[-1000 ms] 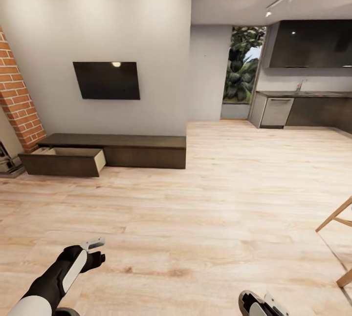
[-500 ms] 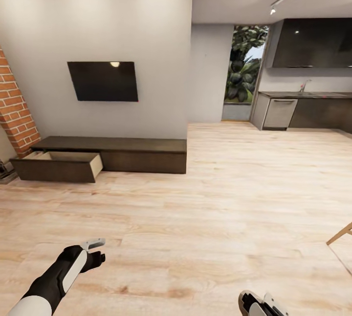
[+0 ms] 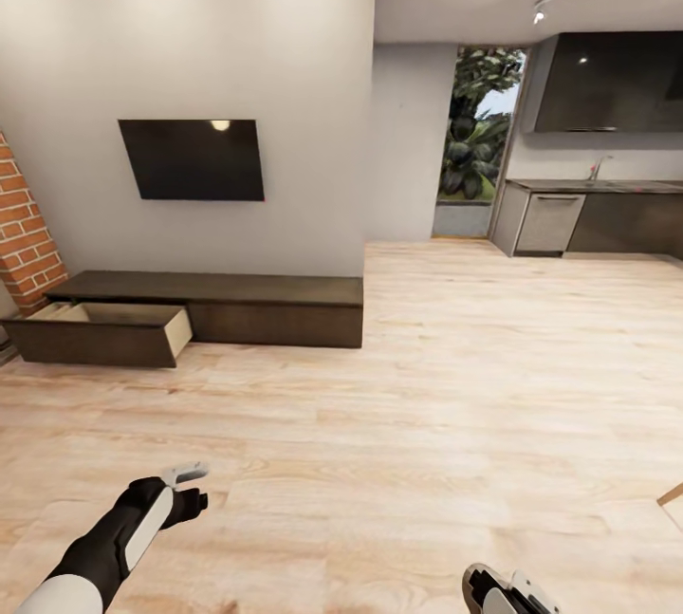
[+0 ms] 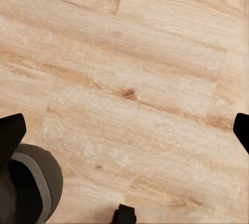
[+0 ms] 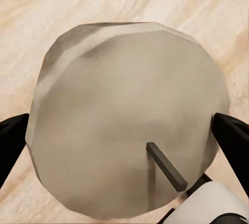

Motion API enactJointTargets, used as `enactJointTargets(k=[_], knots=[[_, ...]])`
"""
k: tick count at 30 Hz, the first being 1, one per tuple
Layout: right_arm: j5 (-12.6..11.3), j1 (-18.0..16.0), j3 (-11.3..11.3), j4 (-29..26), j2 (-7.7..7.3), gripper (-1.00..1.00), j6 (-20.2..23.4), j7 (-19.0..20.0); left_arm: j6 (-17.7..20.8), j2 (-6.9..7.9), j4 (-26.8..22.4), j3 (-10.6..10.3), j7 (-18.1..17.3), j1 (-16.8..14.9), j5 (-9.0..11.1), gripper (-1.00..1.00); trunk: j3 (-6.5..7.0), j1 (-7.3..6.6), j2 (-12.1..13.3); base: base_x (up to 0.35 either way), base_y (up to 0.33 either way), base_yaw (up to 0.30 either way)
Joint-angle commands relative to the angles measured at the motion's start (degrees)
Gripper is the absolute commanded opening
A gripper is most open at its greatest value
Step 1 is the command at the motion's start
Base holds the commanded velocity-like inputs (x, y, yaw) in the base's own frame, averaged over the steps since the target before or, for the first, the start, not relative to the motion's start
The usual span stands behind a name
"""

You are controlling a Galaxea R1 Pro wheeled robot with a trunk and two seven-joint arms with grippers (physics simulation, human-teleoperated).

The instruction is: Place each of the two pumpkins and all three candles from the living room inside a cabinet in the living room (use any cabinet), then make sure every cabinet is closed, and position the cauldron so it is next to a table in the living room.

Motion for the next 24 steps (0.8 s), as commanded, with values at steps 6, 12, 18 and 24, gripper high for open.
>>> enactJointTargets(k=[6,12,18,24], knots=[[0.07,-0.01,0.18,-0.01,0.00,-1.00,-0.03,0.10,-0.87,0.00,0.01,-1.18,0.05,0.00,-0.02,1.00,0.00,0.00,0.00,0.330,0.000,0.000],[0.10,-0.01,0.29,-0.01,0.00,-1.00,-0.03,0.10,-0.96,0.00,0.07,-1.27,0.10,0.00,-0.02,1.00,0.00,0.00,0.00,0.330,0.000,0.000],[0.10,-0.01,0.37,-0.01,0.00,-1.00,-0.03,0.10,-1.23,0.00,0.14,-1.27,0.10,0.00,0.05,1.00,0.00,0.00,0.00,0.330,0.000,0.038],[0.17,-0.01,0.40,-0.01,0.00,-1.00,-0.03,0.10,-1.39,0.00,0.96,-1.34,0.10,0.00,0.04,1.00,0.00,0.00,0.00,0.330,0.000,0.190]])
